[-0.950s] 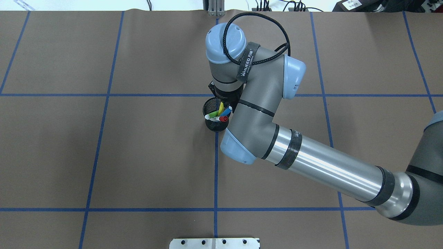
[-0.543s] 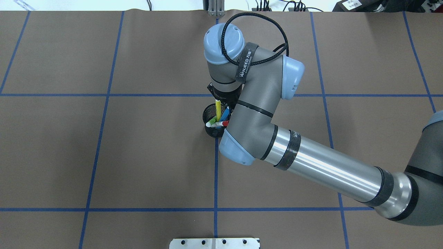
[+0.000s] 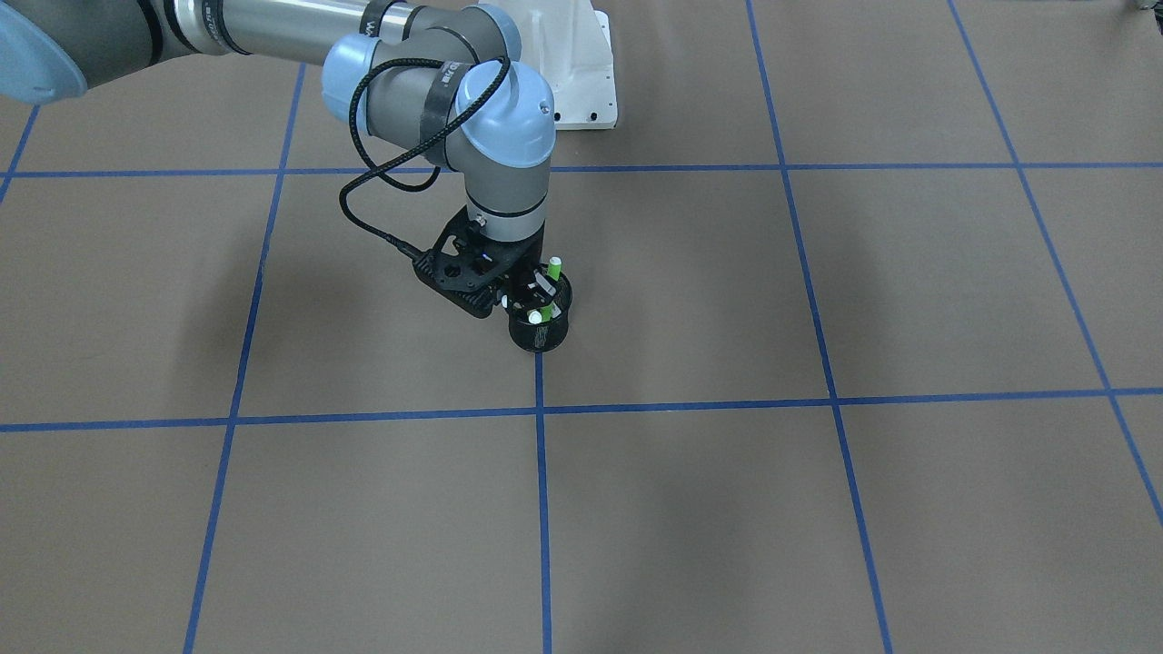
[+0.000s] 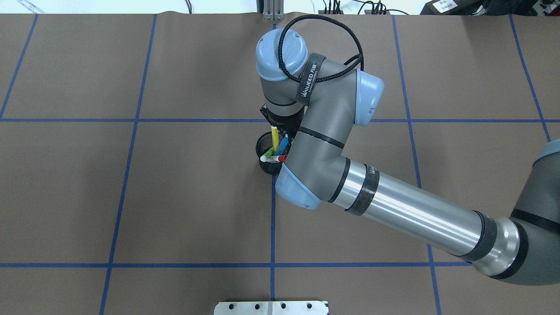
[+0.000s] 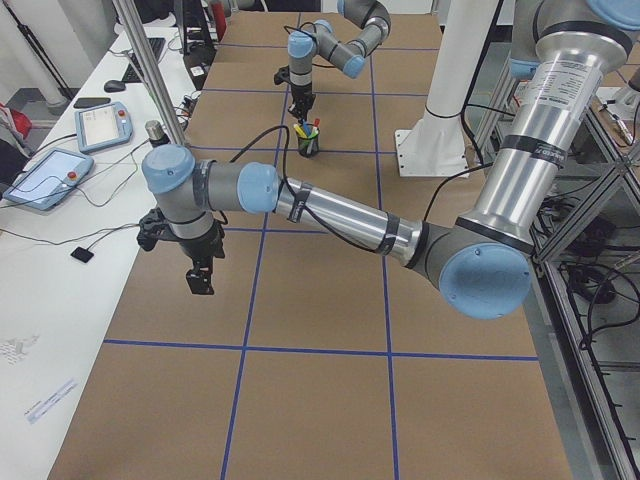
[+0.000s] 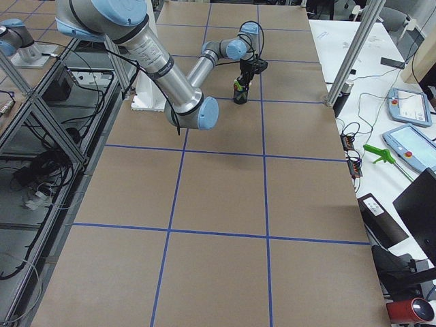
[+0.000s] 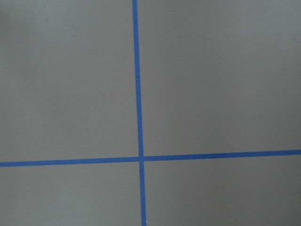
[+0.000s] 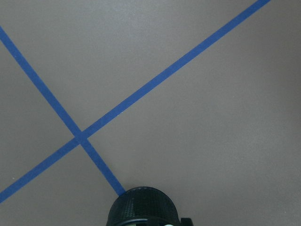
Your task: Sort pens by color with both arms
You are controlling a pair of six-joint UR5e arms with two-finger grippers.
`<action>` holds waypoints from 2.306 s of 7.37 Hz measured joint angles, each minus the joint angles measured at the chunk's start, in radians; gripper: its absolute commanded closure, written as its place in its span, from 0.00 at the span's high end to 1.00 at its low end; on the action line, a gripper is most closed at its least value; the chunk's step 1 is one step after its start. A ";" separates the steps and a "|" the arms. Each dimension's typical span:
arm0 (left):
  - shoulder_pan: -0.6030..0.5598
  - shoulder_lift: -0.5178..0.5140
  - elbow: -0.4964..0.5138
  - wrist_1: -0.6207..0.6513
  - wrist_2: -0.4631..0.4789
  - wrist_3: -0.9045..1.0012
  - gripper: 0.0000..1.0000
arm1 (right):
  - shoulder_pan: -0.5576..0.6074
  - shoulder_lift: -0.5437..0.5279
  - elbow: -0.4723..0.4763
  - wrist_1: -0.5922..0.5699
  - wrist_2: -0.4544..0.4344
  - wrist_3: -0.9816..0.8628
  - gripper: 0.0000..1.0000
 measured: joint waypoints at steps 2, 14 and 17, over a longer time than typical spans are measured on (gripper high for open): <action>0.033 -0.047 -0.044 0.047 -0.009 -0.099 1.00 | 0.015 0.023 0.003 -0.001 -0.004 0.002 0.16; 0.497 -0.214 -0.307 -0.005 -0.025 -1.033 1.00 | 0.187 0.024 0.148 -0.251 0.017 -0.146 0.15; 0.677 -0.308 -0.310 -0.059 0.104 -1.413 1.00 | 0.345 0.028 0.052 -0.399 0.189 -0.511 0.16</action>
